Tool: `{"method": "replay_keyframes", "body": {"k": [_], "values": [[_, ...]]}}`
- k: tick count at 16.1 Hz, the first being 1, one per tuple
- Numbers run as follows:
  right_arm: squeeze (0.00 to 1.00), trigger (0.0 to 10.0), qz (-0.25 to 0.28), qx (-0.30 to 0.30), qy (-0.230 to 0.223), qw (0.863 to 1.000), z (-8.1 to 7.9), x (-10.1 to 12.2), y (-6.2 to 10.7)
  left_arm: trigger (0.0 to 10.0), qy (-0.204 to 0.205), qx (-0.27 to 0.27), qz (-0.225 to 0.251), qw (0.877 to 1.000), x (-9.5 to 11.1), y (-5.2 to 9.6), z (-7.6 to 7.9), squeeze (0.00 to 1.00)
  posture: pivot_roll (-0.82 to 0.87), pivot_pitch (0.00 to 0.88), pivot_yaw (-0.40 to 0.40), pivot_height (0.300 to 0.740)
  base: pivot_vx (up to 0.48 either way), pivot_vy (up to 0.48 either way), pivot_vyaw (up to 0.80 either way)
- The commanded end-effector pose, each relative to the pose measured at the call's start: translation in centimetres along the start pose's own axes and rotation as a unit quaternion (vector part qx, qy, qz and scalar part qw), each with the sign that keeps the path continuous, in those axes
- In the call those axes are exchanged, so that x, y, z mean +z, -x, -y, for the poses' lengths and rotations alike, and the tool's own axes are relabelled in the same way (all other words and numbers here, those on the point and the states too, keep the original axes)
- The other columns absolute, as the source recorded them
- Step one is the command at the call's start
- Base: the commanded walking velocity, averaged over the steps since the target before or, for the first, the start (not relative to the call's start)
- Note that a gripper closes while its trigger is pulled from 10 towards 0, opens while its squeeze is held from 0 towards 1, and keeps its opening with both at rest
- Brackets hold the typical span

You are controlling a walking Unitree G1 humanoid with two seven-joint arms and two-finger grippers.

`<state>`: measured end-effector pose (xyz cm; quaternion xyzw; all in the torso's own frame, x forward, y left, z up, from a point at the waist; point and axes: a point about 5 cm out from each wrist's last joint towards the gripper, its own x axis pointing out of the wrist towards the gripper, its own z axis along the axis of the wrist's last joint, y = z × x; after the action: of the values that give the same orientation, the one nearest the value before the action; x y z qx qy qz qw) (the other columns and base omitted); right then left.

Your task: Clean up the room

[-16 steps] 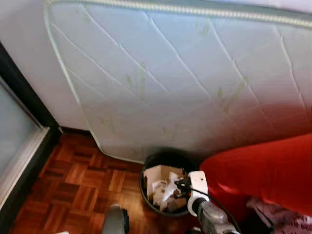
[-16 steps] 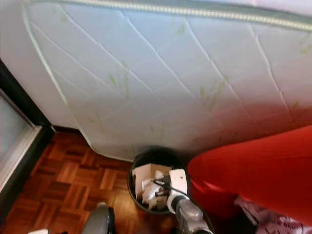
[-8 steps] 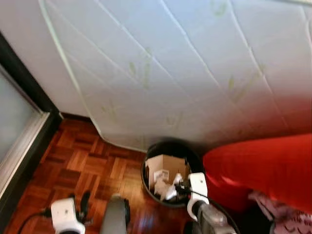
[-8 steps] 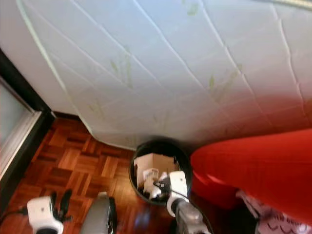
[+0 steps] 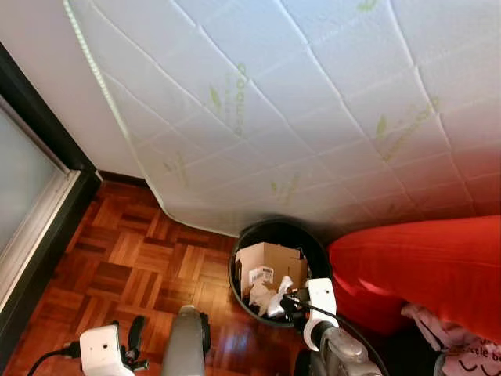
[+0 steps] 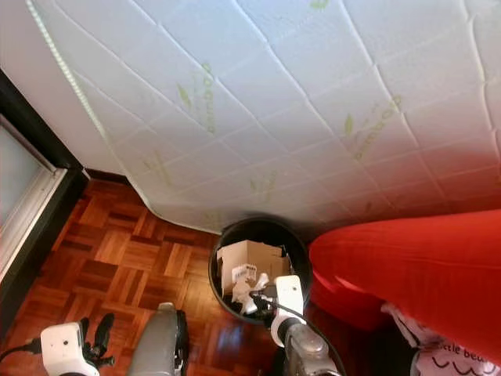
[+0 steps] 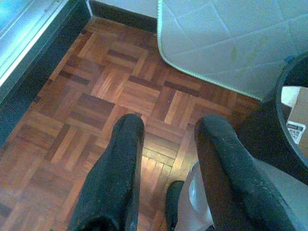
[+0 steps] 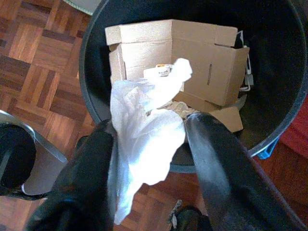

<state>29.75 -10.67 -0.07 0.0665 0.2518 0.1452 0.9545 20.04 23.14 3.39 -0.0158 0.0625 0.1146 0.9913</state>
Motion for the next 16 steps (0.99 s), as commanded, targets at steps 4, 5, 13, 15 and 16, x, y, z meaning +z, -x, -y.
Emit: {"method": "replay_keyframes", "body": {"k": [4, 5, 13, 15, 16], "values": [[1.00, 10.0, -0.008, -0.013, -0.024, 1.000, 0.2, -1.3, 0.5, 10.0, -0.003, 0.006, -0.029, 1.000, -0.5, 0.6, -0.2, 0.00, 0.29, 0.477, -0.085, 0.631, 0.000, 0.000, 0.00], [1.00, 10.0, 0.000, -0.025, -0.030, 0.999, 0.4, -1.1, 0.4, 10.0, -0.005, 0.004, -0.028, 1.000, -0.3, 0.4, 0.0, 0.00, 0.29, 0.477, -0.085, 0.631, 0.000, 0.000, 0.00], [0.99, 10.0, -0.005, -0.031, -0.023, 0.999, 0.8, -1.0, 0.5, 10.0, -0.006, 0.005, -0.041, 0.999, -0.4, 0.6, 0.0, 0.00, 0.28, 0.484, -0.086, 0.631, 0.000, 0.000, 0.00], [0.00, 10.0, -0.013, -0.043, -0.021, 0.999, 1.4, -1.3, 0.7, 10.0, -0.007, 0.003, -0.055, 0.998, -1.1, 0.1, 0.0, 0.00, 0.28, 0.453, -0.091, 0.631, 0.000, 0.000, 0.00], [0.00, 10.0, -0.013, -0.046, -0.027, 0.999, 1.7, -1.5, 0.8, 10.0, -0.009, 0.007, -0.069, 0.998, -1.9, -0.1, -0.3, 0.00, 0.28, 0.416, -0.092, 0.631, 0.000, 0.000, 0.00]]}}
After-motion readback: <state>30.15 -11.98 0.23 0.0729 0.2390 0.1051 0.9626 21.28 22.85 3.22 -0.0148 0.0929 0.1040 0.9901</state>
